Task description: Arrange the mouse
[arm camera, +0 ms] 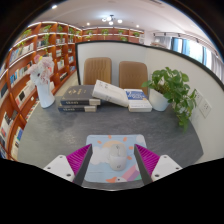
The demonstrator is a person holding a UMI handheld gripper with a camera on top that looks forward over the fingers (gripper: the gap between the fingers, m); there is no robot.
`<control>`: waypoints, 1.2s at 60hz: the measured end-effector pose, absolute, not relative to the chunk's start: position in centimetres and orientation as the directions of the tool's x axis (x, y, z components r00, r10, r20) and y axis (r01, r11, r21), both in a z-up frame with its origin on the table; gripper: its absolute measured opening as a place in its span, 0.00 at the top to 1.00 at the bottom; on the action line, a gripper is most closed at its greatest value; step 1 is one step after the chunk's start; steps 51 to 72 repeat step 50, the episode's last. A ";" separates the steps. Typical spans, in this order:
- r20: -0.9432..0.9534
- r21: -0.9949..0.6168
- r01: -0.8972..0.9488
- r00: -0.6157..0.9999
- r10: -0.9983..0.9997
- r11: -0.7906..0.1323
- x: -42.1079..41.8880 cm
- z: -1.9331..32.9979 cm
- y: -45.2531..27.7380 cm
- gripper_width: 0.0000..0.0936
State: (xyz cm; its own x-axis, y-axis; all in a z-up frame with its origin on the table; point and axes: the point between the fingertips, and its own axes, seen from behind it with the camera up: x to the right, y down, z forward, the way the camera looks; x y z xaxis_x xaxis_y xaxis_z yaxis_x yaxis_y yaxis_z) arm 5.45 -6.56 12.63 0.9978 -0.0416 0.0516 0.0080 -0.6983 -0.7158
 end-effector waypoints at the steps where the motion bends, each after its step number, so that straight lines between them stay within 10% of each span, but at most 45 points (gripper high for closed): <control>1: 0.054 -0.721 0.012 0.998 -0.039 -0.693 5.2 13.4 -6.8 0.10; 23: 0.038 -0.796 0.036 0.999 0.009 -0.604 -1.5 23.3 -12.2 0.10; 72: 0.015 -0.800 0.019 1.000 0.013 -0.599 -3.9 24.1 -15.6 0.10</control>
